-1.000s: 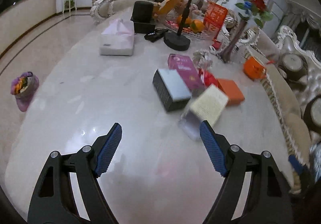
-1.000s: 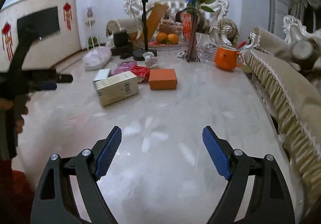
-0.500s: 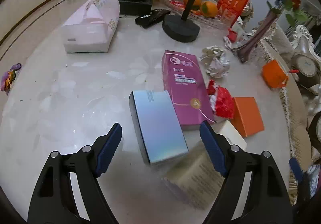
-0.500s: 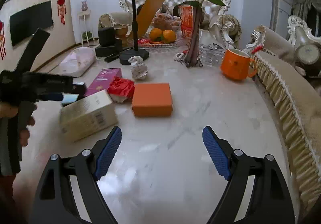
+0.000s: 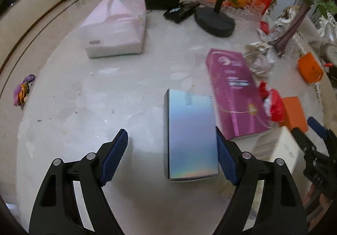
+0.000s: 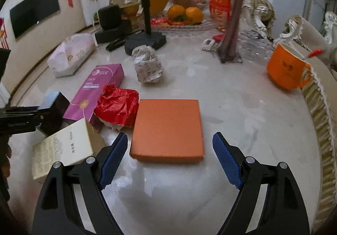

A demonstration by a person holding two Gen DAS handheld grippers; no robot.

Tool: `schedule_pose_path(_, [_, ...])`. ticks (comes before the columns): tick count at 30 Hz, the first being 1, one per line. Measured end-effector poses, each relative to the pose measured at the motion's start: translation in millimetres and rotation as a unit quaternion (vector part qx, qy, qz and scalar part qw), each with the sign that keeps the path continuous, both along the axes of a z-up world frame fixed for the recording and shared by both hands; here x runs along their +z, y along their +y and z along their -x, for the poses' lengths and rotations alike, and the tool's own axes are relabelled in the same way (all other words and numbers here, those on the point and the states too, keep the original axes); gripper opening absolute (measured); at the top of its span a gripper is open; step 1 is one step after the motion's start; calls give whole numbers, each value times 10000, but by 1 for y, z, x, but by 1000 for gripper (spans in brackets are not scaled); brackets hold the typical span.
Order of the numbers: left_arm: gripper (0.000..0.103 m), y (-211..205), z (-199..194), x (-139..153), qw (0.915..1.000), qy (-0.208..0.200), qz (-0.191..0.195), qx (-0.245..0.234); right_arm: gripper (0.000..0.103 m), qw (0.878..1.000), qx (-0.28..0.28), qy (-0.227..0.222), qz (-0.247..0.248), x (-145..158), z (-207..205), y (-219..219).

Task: Collect trash
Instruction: 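Move both open tools back over the table toward the next items, then grasp the orange box with the right tool while the left tool grasps the holographic silver box, then carry the orange and holographic boxes over the wastebasket and open both tools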

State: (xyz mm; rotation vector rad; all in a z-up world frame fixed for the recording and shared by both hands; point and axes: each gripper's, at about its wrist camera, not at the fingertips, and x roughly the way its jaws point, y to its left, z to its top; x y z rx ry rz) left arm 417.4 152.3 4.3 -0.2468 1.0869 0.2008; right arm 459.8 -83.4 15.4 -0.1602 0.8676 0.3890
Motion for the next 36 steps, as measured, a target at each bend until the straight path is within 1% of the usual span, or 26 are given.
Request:
schedule_pose_path(2, [78, 4, -2, -4, 10000, 17, 31, 8, 79, 9999, 2, 16, 163, -6, -6, 6])
schedule_pose_path(5, [78, 0, -6, -5, 9997, 11, -215, -67, 79, 9995, -58, 81, 285, -13, -16, 10])
schedule_pose_path(8, [78, -7, -11, -9, 9985, 66, -509, -168, 79, 9994, -83, 253, 207, -18, -24, 8])
schedule_pose_path(10, [78, -11, -12, -10, 9977, 57, -640, -214, 79, 9994, -78, 283, 196, -19, -25, 8])
schedule_pose_path(13, [78, -12, -11, -10, 9977, -19, -642, -235, 79, 9994, -58, 293, 189, -19, -24, 8])
schedule_pose_path(15, [77, -13, -7, -10, 9970, -131, -681, -333, 77, 9994, -28, 309, 173, -19, -25, 8])
schedule_pose_path(16, [75, -12, -4, -10, 9963, -231, -706, -426, 68, 9994, -42, 313, 165, -18, -22, 6])
schedule_pose_path(17, [61, -11, 1, -9, 9957, -323, -742, -443, 68, 9993, -76, 317, 164, -17, -20, 4])
schedule_pose_path(18, [40, -8, 4, -7, 9954, -379, -790, -389, 68, 9993, -100, 363, 74, -16, -16, -1])
schedule_pose_path(19, [40, -5, 6, -6, 9955, -370, -801, -337, 68, 9992, -103, 389, -7, -15, -14, -4])
schedule_pose_path(21, [40, -2, 10, -6, 9957, -367, -746, -410, 68, 9990, -141, 412, -90, -14, -7, -10])
schedule_pose_path(23, [40, -2, 18, -5, 9951, -366, -808, -432, 68, 9989, -192, 375, -202, -11, 2, -17])
schedule_pose_path(27, [40, -2, 39, 1, 9946, -563, -753, -429, 68, 9973, -232, 407, -563, -2, 18, -29])
schedule_pose_path(32, [40, -3, 77, 15, 9933, -864, -560, -517, 68, 9954, -228, 391, -847, 5, 52, -45])
schedule_pose_path(33, [40, -5, 90, 18, 9926, -946, -474, -597, 68, 9946, -221, 413, -926, 5, 57, -48])
schedule_pose_path(35, [40, -9, 108, 21, 9913, -1044, -397, -690, 68, 9918, -207, 469, -1173, 5, 77, -56])
schedule_pose_path(36, [40, -11, 124, 24, 9902, -1118, -344, -762, 68, 9908, -187, 457, -1258, 6, 90, -60])
